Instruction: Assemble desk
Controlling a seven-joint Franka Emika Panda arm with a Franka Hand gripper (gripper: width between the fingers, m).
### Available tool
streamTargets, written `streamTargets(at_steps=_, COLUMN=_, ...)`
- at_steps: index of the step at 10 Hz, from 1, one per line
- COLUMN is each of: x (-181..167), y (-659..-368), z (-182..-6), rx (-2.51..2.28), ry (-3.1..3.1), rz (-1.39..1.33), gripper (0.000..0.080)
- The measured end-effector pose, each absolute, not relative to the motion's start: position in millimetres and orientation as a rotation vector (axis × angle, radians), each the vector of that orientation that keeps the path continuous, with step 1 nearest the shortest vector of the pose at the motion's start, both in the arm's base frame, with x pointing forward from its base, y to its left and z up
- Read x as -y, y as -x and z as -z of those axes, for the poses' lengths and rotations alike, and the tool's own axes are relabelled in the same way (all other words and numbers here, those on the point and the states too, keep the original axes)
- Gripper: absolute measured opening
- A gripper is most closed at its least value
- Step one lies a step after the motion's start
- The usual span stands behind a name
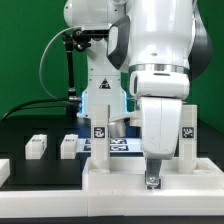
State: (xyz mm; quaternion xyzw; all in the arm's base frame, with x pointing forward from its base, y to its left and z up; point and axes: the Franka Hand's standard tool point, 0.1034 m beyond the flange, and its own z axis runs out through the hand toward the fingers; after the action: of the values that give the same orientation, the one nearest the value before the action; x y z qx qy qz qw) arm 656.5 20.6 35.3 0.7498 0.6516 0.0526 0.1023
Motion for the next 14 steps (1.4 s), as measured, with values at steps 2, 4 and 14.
streamTargets(at_steps=2, x=-20, y=-656, z=-35.2, rx=-1.923, ry=-2.215, rz=-0.155, gripper=0.0288)
streamTargets(at_steps=4, x=-20, y=-656, z=-35.1, rx=-1.921, ry=-2.216, rz=-0.155, gripper=0.0471)
streamTargets(at_steps=14, x=14, y=-658, z=-83.4, rx=-1.872, ry=-2.273, rz=-0.067, gripper=0.0649)
